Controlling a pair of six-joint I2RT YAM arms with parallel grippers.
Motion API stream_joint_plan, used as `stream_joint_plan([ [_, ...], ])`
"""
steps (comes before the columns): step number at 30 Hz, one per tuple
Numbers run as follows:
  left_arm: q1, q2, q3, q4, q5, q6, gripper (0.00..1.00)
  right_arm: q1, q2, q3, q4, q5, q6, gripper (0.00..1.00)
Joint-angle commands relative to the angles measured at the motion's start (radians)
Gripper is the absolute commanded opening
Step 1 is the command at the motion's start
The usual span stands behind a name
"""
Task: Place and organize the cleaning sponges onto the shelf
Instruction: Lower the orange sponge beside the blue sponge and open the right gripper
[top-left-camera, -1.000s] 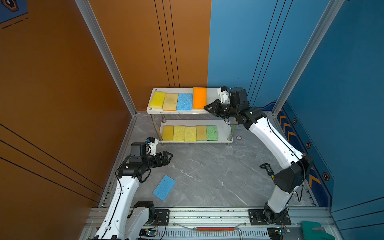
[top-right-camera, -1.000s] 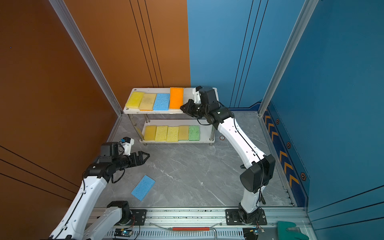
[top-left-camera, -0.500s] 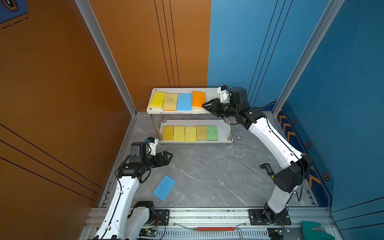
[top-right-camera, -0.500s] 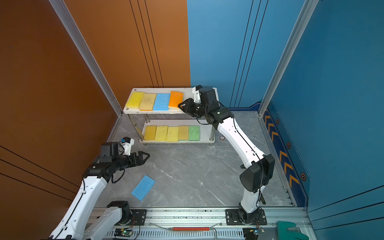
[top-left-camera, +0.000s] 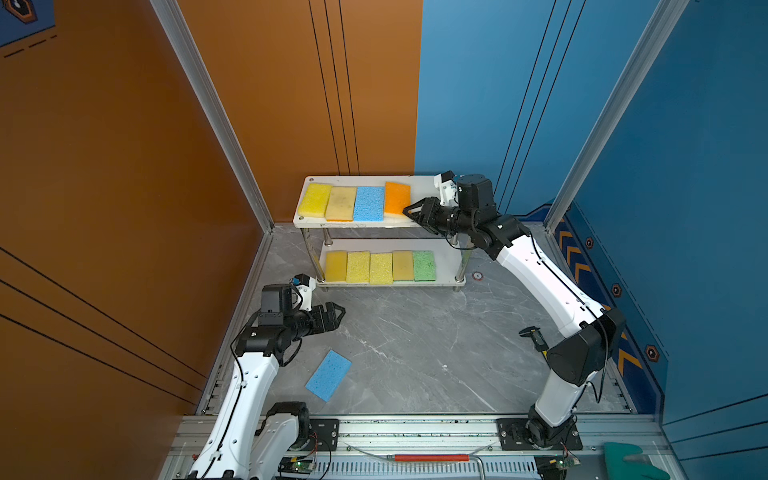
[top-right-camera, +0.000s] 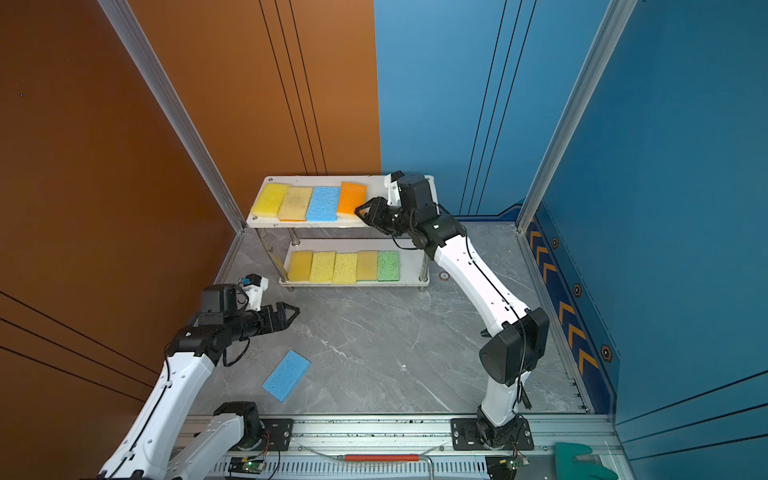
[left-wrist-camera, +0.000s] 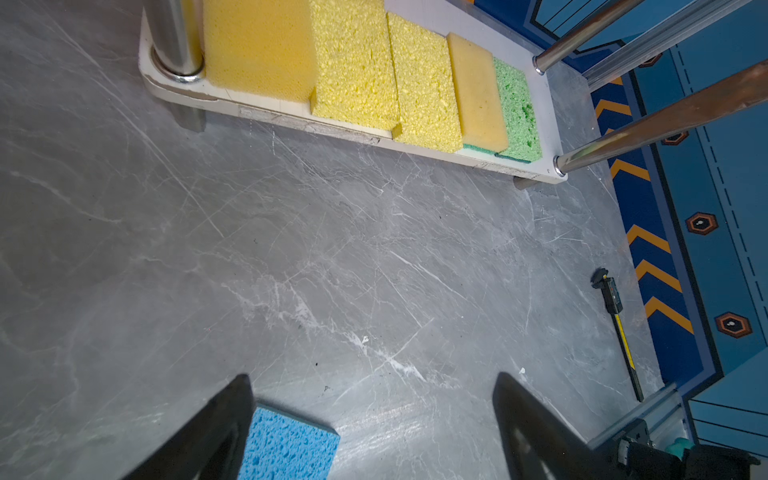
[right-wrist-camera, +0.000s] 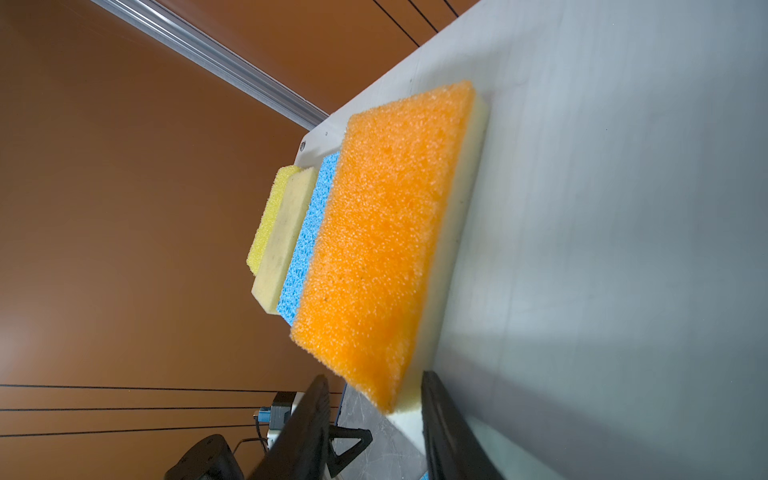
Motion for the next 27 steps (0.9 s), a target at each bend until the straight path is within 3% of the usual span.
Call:
stream_joint_plan([
  [1,0.006,0.0,-0.013,0.01,-0.012,0.011,0.91,0.0,-0.002,-0.003,0.003,0.014,-0.007,0.4],
  [6,0.007,0.0,-0.012,0.01,-0.013,0.011,0.91,-0.004,0.013,0.012,-0.016,0.021,-0.011,0.38],
  [10,0.008,0.001,-0.013,0.01,-0.013,0.011,0.91,-0.005,0.01,0.016,-0.035,0.053,-0.023,0.28],
  [15,0.009,0.002,-0.013,0.01,-0.012,0.011,0.91,-0.011,-0.014,0.008,-0.052,0.099,-0.047,0.05],
  [20,0.009,0.001,-0.01,0.01,-0.009,0.011,0.91,0.002,-0.069,-0.022,-0.056,0.165,-0.081,0.05],
  [22,0.009,0.004,-0.01,0.01,-0.007,0.011,0.91,0.009,-0.084,-0.024,-0.056,0.169,-0.092,0.1],
  [27,0.011,0.009,-0.01,0.01,-0.008,0.009,0.91,0.03,-0.09,-0.018,-0.056,0.154,-0.092,0.55],
])
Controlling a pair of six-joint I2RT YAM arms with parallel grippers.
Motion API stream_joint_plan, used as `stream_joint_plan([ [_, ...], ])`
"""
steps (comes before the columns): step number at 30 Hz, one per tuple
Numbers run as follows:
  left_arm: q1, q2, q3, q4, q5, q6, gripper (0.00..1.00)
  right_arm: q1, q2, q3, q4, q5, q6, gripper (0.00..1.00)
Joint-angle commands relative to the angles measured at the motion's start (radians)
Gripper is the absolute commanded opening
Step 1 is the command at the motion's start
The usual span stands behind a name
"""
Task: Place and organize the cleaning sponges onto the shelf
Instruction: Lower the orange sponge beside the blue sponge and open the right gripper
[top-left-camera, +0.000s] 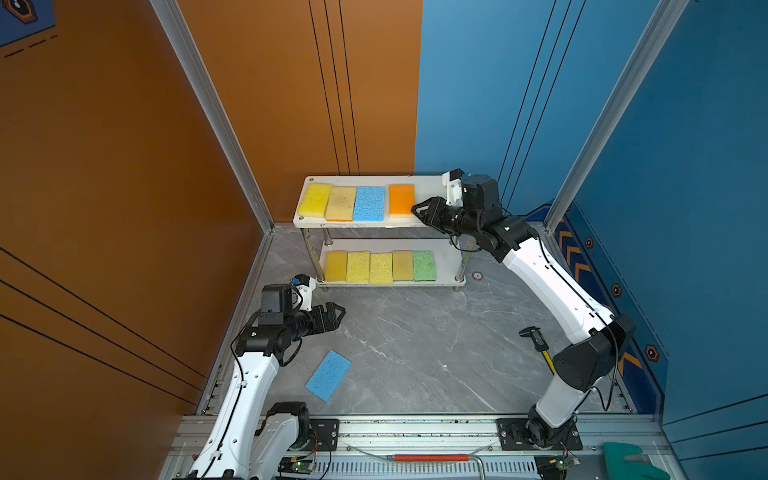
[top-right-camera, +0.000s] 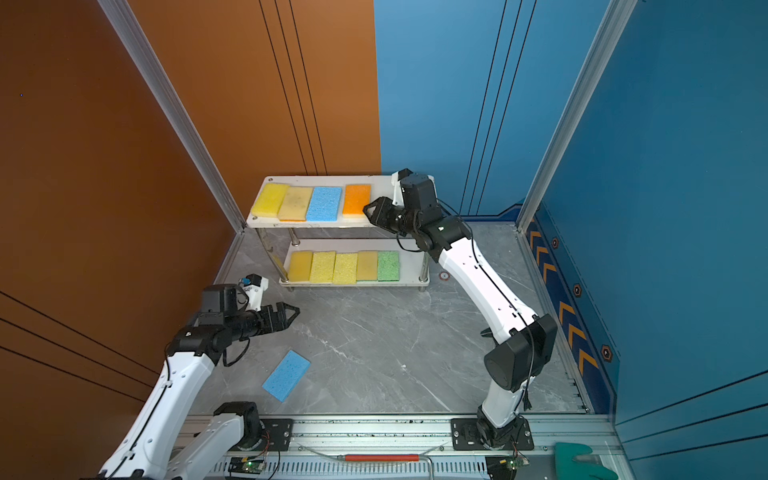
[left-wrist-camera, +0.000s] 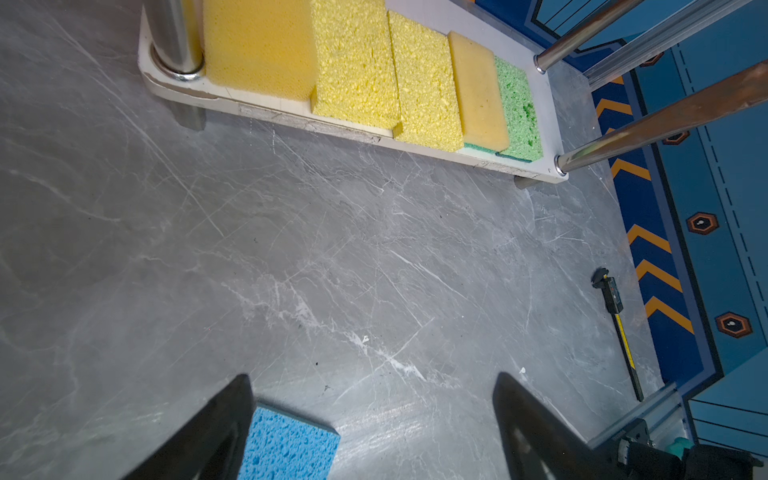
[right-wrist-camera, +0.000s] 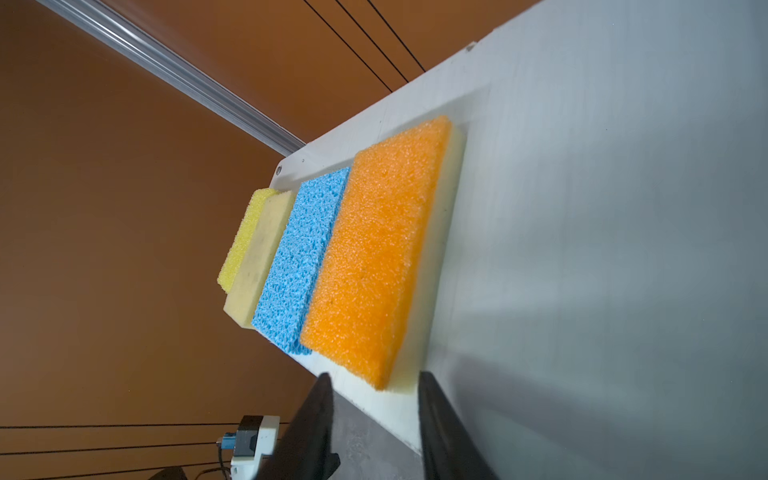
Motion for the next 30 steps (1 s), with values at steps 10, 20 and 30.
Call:
stream_joint_plan([
  [10,0.011,0.007,-0.009,0.01,-0.006,0.009,0.91,-0.014,0.031,0.077,-0.017,0.003,-0.049,0.59],
  [20,0.011,-0.002,-0.009,0.01,-0.006,0.011,0.91,-0.048,0.193,0.252,-0.046,-0.057,-0.022,0.59],
  [30,0.011,-0.008,-0.009,0.01,-0.004,0.011,0.91,-0.044,0.279,0.345,-0.057,-0.104,0.013,0.59],
])
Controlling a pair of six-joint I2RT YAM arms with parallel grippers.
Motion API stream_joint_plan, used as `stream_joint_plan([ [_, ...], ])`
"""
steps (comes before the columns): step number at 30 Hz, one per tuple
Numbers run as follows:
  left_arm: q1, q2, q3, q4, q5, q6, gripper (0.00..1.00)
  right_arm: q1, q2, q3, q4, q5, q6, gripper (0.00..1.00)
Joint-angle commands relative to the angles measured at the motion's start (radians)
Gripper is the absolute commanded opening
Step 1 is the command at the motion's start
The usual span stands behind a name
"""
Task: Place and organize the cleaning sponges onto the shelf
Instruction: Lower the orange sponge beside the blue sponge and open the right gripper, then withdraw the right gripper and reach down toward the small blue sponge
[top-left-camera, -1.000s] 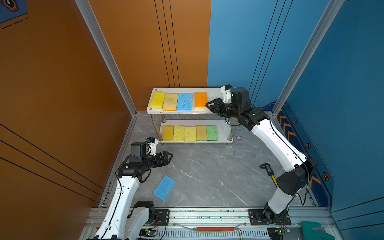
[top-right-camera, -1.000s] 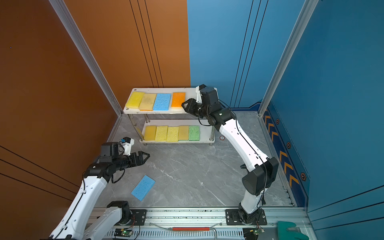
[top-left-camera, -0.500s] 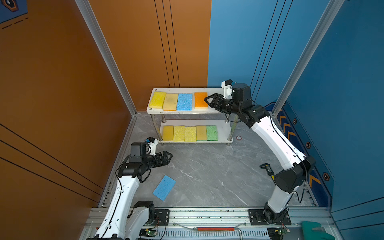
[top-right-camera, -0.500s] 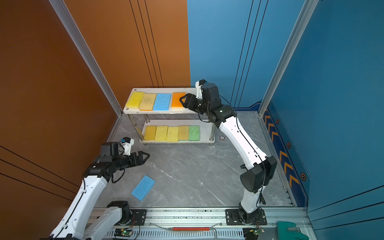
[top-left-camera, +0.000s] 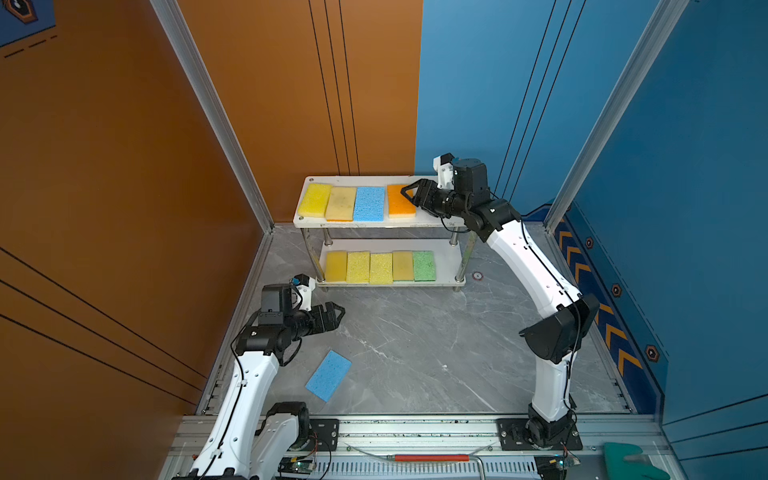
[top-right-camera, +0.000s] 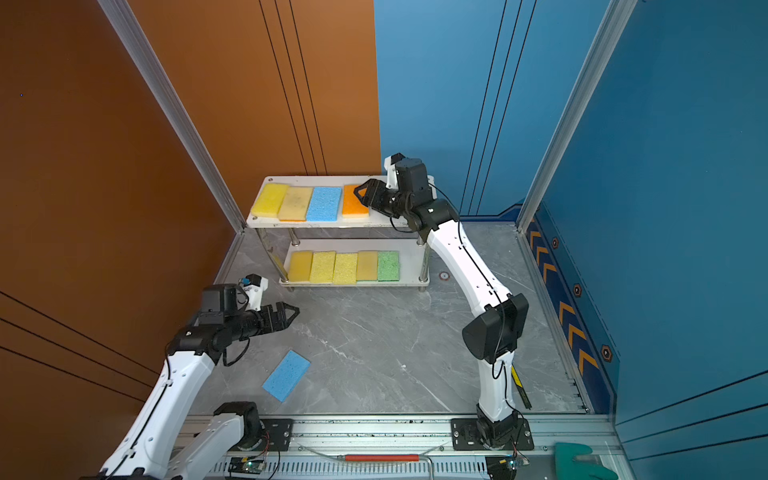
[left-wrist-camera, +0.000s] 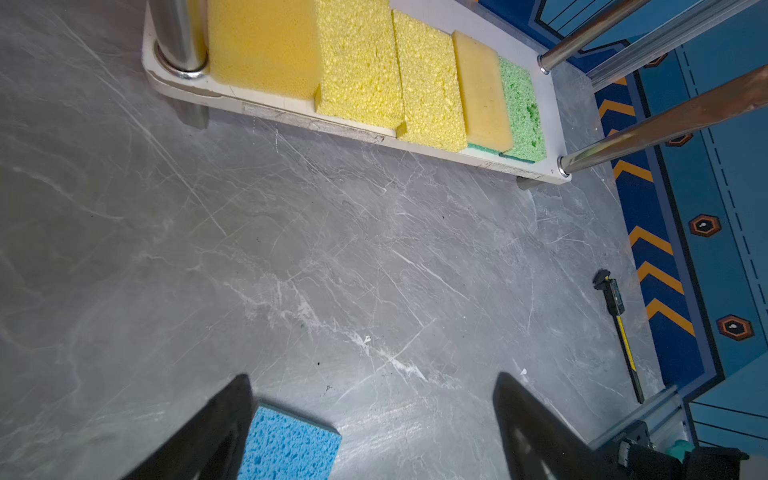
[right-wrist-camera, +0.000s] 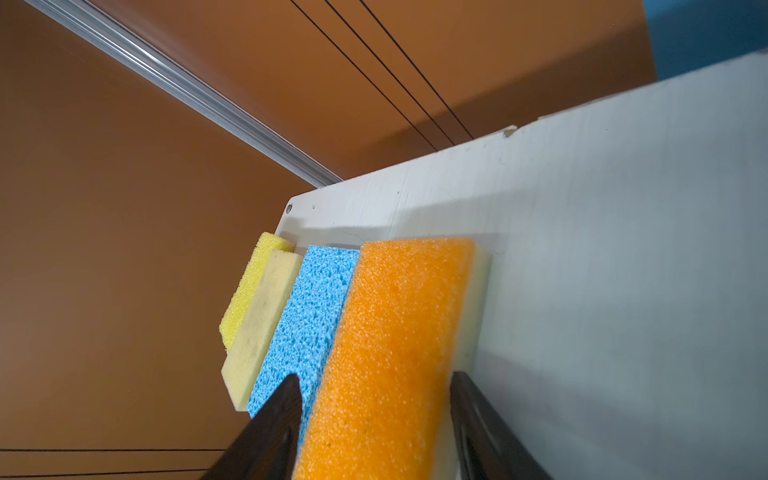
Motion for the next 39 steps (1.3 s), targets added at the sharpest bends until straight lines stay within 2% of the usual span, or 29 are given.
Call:
stream_joint_plan([
  [1,0.006,-0.011,-0.009,0.01,-0.006,0.011,0.91,0.006,0.021,0.025,-0.034,-0.022,0.019,0.58],
  [11,0.006,-0.012,-0.009,0.01,-0.005,0.011,0.91,0.02,-0.008,-0.01,-0.037,0.006,0.021,0.58],
  [23,0.006,-0.016,-0.009,0.01,-0.006,0.011,0.91,0.027,-0.057,-0.07,-0.04,0.101,0.028,0.59],
  [27,0.006,-0.016,-0.009,0.01,-0.005,0.011,0.91,0.019,-0.094,-0.092,-0.049,0.141,-0.005,0.59],
  [33,0.005,-0.014,-0.011,0.009,-0.014,0.011,0.91,0.04,-0.26,-0.214,-0.061,0.182,-0.137,0.59],
  [36,-0.008,-0.011,-0.005,-0.012,-0.044,-0.008,0.9,0.083,-0.405,-0.356,-0.062,0.181,-0.192,0.59],
  [39,-0.019,-0.018,0.002,-0.052,-0.047,-0.072,0.91,0.128,-0.575,-0.568,-0.061,0.201,-0.185,0.6],
])
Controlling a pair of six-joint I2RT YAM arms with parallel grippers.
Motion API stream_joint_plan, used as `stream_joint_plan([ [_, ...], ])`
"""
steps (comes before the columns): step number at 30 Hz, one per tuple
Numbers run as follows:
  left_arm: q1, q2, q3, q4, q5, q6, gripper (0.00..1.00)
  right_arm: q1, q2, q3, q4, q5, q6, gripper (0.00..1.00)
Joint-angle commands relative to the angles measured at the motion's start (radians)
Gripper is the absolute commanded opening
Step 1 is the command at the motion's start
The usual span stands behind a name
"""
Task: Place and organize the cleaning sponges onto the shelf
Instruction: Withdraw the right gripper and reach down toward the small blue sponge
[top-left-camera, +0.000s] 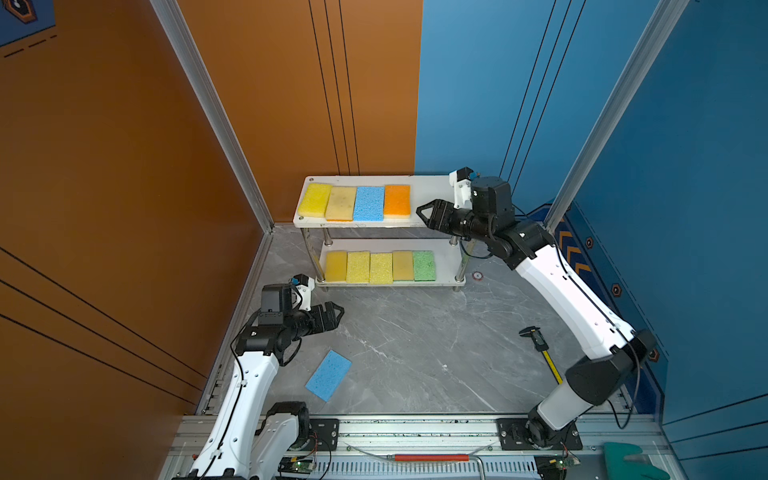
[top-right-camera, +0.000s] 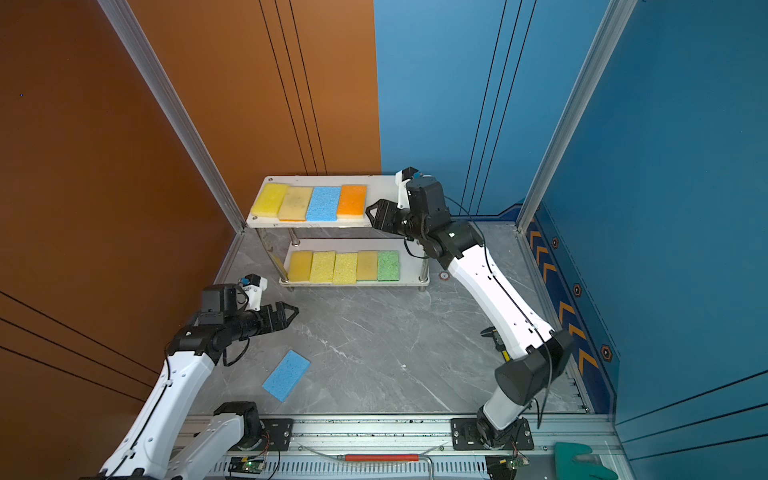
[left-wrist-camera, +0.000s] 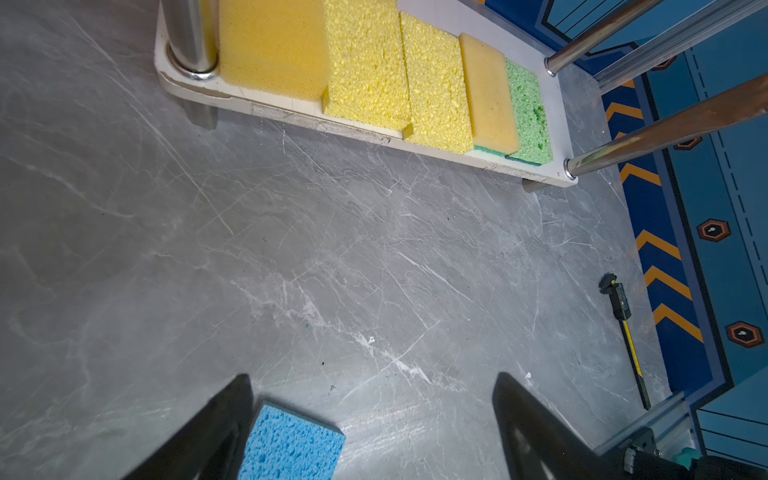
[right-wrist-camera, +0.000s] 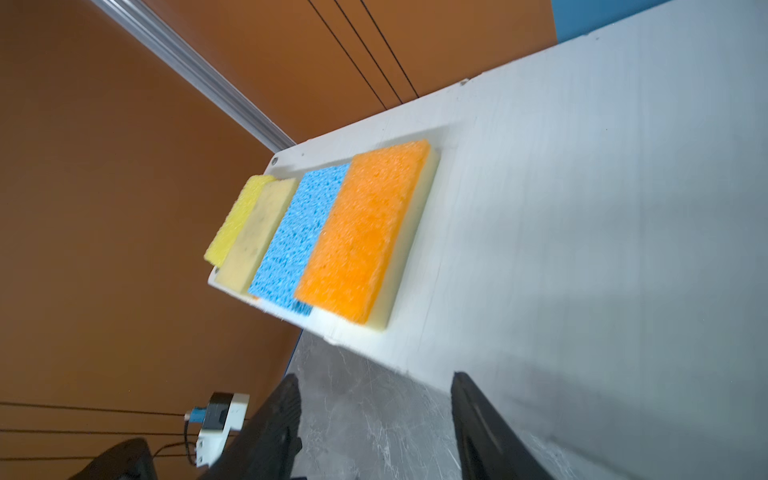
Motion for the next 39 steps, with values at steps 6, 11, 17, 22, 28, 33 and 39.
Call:
stream_joint_plan([
  [6,-0.07,-0.102,-0.023,-0.128,-0.112,-0.16,0.91,0.197,-0.375,-0.529,0.003,0.099,0.082,0.62],
  [11,-0.086,-0.097,-0.014,-0.137,-0.149,-0.161,0.93,0.366,-0.396,-0.769,0.096,0.174,0.232,0.64],
  [17,-0.043,-0.059,0.003,-0.137,-0.141,-0.123,0.96,0.502,-0.183,-0.772,0.164,0.246,0.358,0.68],
  [22,0.008,-0.06,-0.006,-0.136,-0.206,-0.126,1.0,0.539,0.062,-0.704,0.297,0.139,0.457,0.7],
  [28,0.058,-0.088,-0.016,-0.133,-0.282,-0.139,0.98,0.551,0.255,-0.641,0.471,0.042,0.61,0.64],
  [33,0.073,-0.132,-0.027,-0.111,-0.288,-0.139,0.98,0.596,0.393,-0.528,0.491,-0.001,0.685,0.62],
  [39,0.07,-0.161,-0.029,-0.107,-0.28,-0.136,0.98,0.622,0.467,-0.481,0.483,-0.008,0.767,0.59],
])
